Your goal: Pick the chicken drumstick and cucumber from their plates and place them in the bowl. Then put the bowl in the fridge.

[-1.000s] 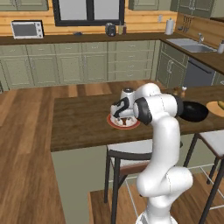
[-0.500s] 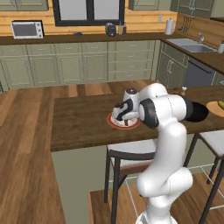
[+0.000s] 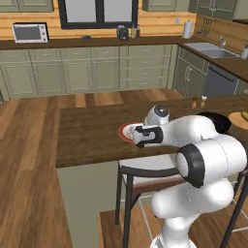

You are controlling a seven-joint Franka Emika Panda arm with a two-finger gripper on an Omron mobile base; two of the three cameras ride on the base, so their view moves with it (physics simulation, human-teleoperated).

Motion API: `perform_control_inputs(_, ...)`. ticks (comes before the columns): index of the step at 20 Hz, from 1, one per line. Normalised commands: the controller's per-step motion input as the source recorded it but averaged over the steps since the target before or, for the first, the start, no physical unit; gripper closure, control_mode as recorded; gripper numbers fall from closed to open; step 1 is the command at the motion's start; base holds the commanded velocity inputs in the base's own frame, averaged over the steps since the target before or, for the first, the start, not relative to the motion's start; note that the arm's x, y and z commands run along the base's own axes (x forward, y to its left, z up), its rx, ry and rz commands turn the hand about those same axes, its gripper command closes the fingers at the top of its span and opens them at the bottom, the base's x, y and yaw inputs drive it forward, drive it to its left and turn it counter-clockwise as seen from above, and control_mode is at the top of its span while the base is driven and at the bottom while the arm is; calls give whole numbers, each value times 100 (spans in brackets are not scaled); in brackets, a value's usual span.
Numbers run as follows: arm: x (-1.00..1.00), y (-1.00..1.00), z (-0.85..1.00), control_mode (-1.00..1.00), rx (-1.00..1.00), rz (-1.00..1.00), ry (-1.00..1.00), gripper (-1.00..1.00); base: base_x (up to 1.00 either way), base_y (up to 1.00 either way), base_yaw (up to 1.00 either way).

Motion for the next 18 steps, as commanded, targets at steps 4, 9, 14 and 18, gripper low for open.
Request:
perform_control_inputs(4, -64, -7, 100, -100, 6, -3, -1, 100, 0, 0, 0)
perform_control_inputs(9, -10, -11, 100, -100, -2, -4, 20, 100, 0, 0, 0)
perform_control_inputs(14, -44, 0, 98, -100, -15, -3, 23, 100, 0, 0, 0)
perform_control_inputs(18, -96, 1, 33, -100, -7, 0, 22, 100, 0, 0, 0)
